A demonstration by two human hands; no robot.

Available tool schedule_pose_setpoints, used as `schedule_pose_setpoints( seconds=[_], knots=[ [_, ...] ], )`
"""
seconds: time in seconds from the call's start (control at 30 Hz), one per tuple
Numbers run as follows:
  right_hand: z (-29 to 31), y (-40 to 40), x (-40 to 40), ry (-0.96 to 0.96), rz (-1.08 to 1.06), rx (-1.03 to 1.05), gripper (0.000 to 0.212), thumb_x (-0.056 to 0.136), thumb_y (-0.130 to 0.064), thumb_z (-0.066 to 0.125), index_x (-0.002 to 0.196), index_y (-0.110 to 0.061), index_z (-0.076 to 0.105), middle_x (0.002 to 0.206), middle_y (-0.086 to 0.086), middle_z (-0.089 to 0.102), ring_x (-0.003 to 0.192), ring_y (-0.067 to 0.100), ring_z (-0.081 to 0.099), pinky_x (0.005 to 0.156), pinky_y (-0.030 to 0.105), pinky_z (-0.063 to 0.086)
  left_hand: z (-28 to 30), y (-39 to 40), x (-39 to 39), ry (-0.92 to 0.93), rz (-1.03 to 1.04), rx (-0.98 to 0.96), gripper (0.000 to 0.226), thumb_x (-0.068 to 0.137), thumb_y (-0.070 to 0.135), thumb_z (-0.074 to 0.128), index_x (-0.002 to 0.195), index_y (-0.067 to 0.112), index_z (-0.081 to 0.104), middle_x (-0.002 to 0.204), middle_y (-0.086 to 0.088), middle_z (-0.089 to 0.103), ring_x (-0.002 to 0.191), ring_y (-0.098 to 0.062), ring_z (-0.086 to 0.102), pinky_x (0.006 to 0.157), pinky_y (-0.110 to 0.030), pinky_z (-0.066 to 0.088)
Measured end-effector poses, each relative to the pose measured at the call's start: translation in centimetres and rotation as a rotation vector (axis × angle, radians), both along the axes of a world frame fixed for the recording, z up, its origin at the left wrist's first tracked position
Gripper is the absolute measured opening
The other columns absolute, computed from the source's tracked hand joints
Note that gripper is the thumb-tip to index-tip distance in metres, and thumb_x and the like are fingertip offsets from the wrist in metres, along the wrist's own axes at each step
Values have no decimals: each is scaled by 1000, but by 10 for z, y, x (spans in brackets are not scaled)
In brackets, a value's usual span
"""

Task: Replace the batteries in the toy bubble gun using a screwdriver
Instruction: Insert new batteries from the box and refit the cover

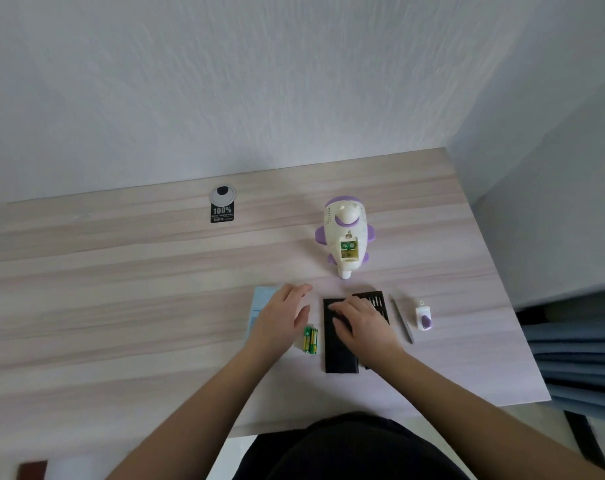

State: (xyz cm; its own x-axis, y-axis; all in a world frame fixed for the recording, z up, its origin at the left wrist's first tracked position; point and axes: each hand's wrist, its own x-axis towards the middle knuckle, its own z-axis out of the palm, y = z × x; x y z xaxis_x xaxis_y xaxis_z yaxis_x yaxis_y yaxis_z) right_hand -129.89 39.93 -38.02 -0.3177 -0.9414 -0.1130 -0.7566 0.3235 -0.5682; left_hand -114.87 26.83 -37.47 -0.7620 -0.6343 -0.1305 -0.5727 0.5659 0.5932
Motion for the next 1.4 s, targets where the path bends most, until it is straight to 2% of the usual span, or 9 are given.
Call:
schedule_pose_setpoints(
  seconds=[0.17, 0.33, 0.63, 0.9, 1.07, 1.2, 1.3, 1.4],
  knots=[
    [-14, -5, 24, 58, 164, 228, 46, 91, -35, 56, 134, -19, 50, 124, 3, 53, 114, 22, 49, 99, 38, 42, -16, 15, 28, -209, -112, 25, 52, 92, 26, 59, 141, 22, 42, 134, 4, 49, 123, -15, 47, 100, -27, 39],
    [-20, -14, 37, 207, 233, 367, 58, 88, -45, 58, 138, -20, 42, 129, 2, 46, 118, 22, 44, 101, 36, 35, -27, 26, 28, -292, -156, -1, 53, 90, 22, 61, 140, 19, 41, 137, 3, 44, 126, -15, 42, 105, -28, 37],
    [-27, -22, 48, 251, 177, 374, 50, 88, -46, 58, 130, -20, 47, 125, 4, 49, 116, 23, 45, 99, 35, 34, -37, 30, 19, -292, -119, 32, 39, 90, 29, 61, 126, 18, 51, 124, -1, 48, 118, -17, 44, 96, -33, 43],
    [-27, -20, 46, 279, 184, 358, 48, 87, -41, 60, 127, -17, 49, 124, 3, 51, 114, 23, 45, 97, 34, 35, -32, 27, 21, -292, -113, 37, 32, 92, 17, 56, 124, 15, 51, 127, -1, 47, 120, -17, 43, 95, -29, 39],
    [-27, -20, 51, 208, 184, 364, 42, 86, -19, 58, 126, -15, 46, 119, 4, 57, 112, 24, 48, 96, 32, 34, -24, 18, 29, -278, -79, 49, 43, 90, 17, 61, 131, 14, 48, 131, -1, 50, 123, -19, 46, 103, -28, 35],
    [-25, -19, 60, 167, 183, 331, 34, 88, -4, 50, 119, -16, 44, 101, 6, 63, 93, 24, 55, 83, 31, 36, -12, 13, 34, -273, 0, 95, 52, 90, 21, 63, 138, 18, 43, 126, -2, 58, 116, -19, 55, 99, -31, 44],
    [-23, -17, 64, 124, 155, 318, 31, 89, -3, 48, 115, -18, 44, 95, 6, 65, 86, 26, 58, 74, 30, 33, -10, 13, 39, -233, 81, 205, 53, 88, 21, 65, 136, 24, 42, 120, -2, 63, 108, -18, 61, 93, -33, 51],
    [-16, -15, 60, -55, -4, 328, 30, 92, -14, 52, 119, -23, 43, 99, 4, 67, 88, 26, 62, 74, 32, 46, -8, 13, 40, -170, 172, 291, 53, 88, 19, 67, 135, 29, 43, 116, 4, 65, 102, -12, 64, 88, -23, 49]
  ],
)
